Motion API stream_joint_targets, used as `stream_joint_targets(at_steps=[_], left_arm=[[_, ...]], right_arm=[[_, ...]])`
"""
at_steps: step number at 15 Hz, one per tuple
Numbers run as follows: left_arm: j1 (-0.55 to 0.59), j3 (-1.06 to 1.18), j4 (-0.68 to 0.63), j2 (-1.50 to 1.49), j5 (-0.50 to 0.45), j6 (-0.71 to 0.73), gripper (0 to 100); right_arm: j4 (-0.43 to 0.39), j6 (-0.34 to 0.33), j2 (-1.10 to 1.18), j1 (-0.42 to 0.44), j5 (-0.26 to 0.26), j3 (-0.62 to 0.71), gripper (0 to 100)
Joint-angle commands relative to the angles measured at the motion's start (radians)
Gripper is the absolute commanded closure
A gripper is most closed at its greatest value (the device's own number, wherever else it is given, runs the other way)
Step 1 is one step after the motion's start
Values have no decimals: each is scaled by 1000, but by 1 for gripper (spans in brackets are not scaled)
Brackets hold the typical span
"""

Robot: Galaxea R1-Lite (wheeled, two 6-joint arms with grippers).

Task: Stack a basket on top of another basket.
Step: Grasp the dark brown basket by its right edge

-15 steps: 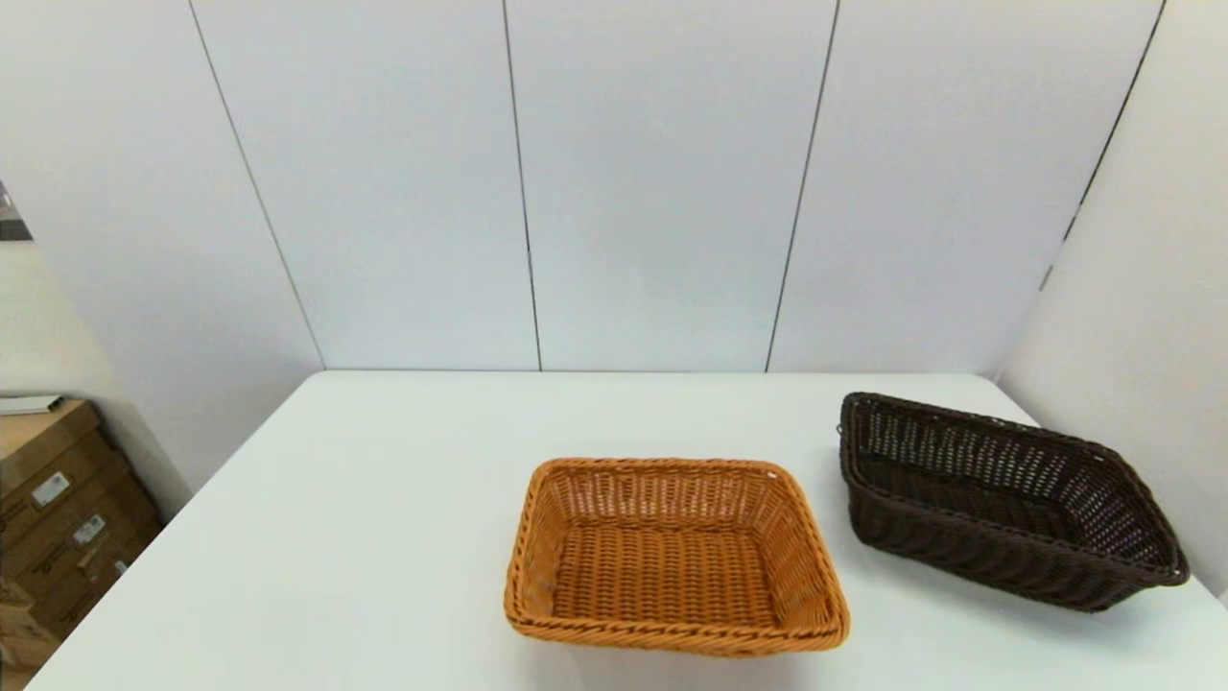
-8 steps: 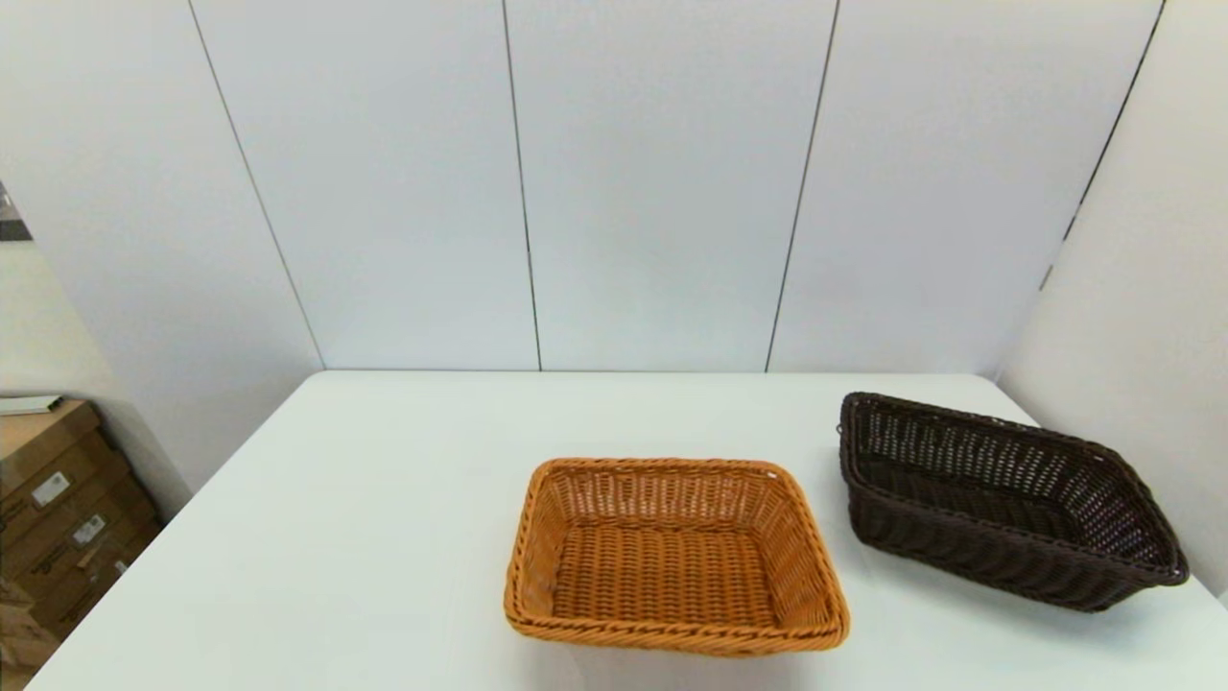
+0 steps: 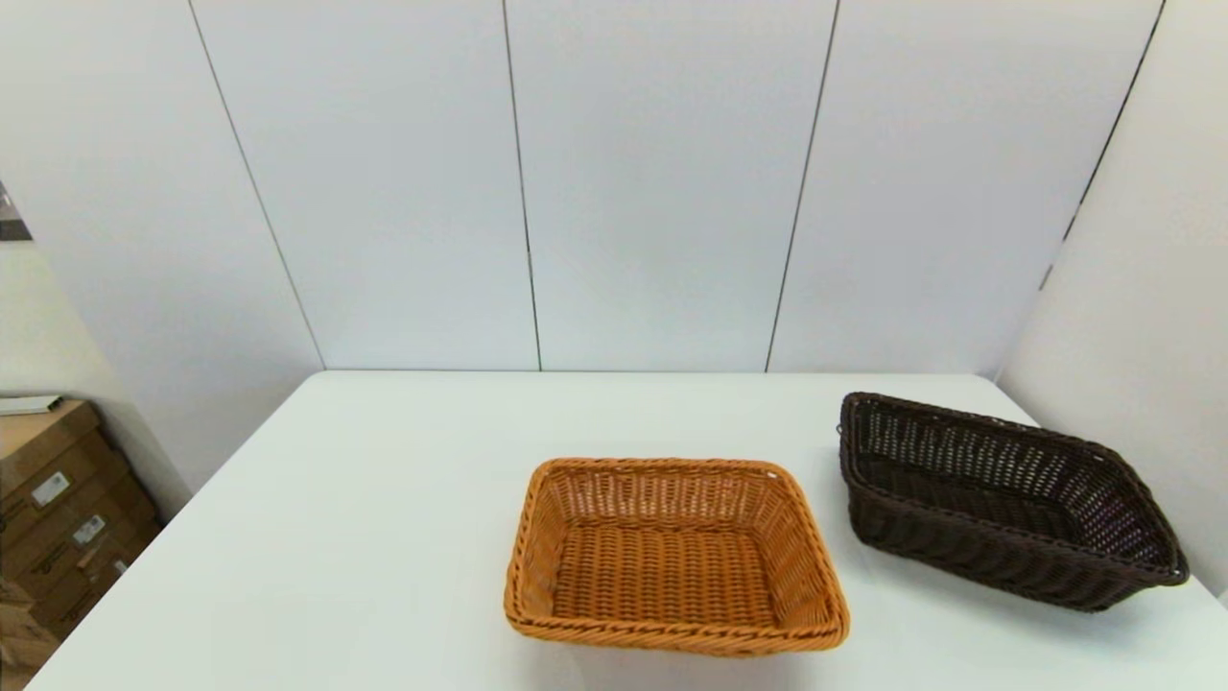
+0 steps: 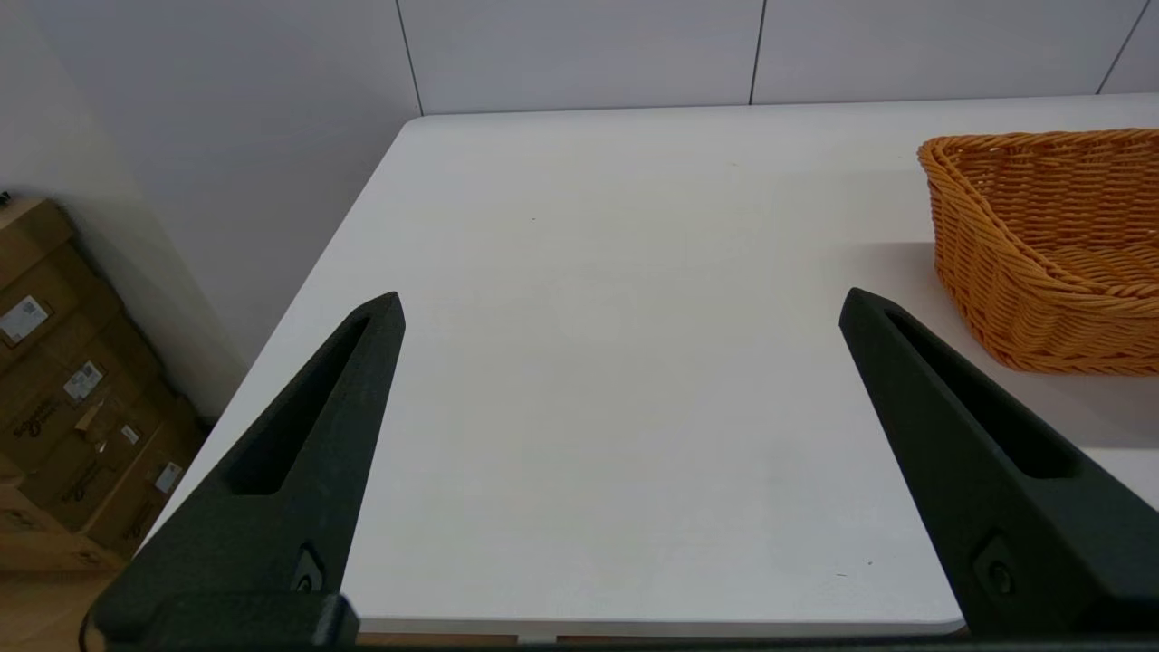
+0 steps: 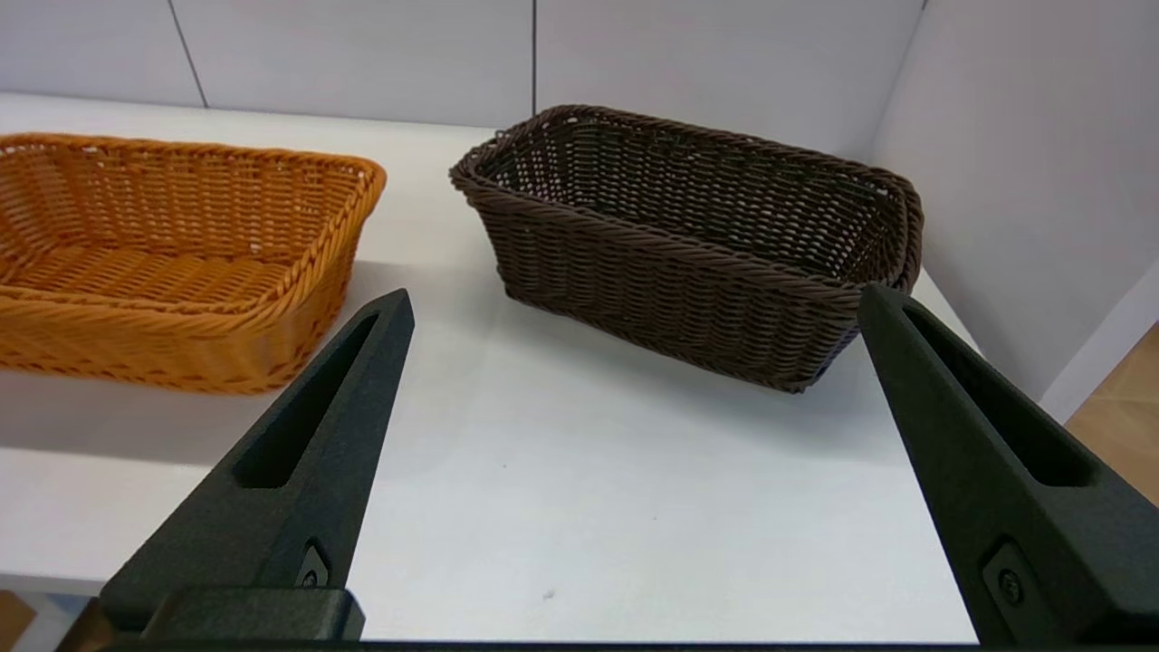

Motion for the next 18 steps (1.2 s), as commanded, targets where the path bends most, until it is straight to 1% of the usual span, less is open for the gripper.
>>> stream_joint_targets(at_steps=[1,6,9,11,13,14,15,16,17,18], left_arm=[[0,0,1,0,1,0,0],[0,0,1,0,1,0,0],[0,0,1,0,1,0,0],[0,0,1,0,1,0,0],[0,0,1,0,1,0,0],[0,0,1,0,1,0,0],[0,0,1,0,1,0,0],[0,0,1,0,1,0,0],[0,0,1,0,1,0,0],[0,0,1,0,1,0,0]], right_arm=[[-4,24,1,0,-1,0,0],[-11,24,1,0,-9,-4,0],[-1,27,1,0,-7,-78,0],[35,22,1,0,-6,-133,0],[148,21,1,0,3,-213,0],[245,21,3,0,22,-271,0],[321,21,6,0,40,-309,0],[380,21,14,0,56,-339,0],[413,22,49,0,63,-363,0],[432,29,110,0,60,-403,0]])
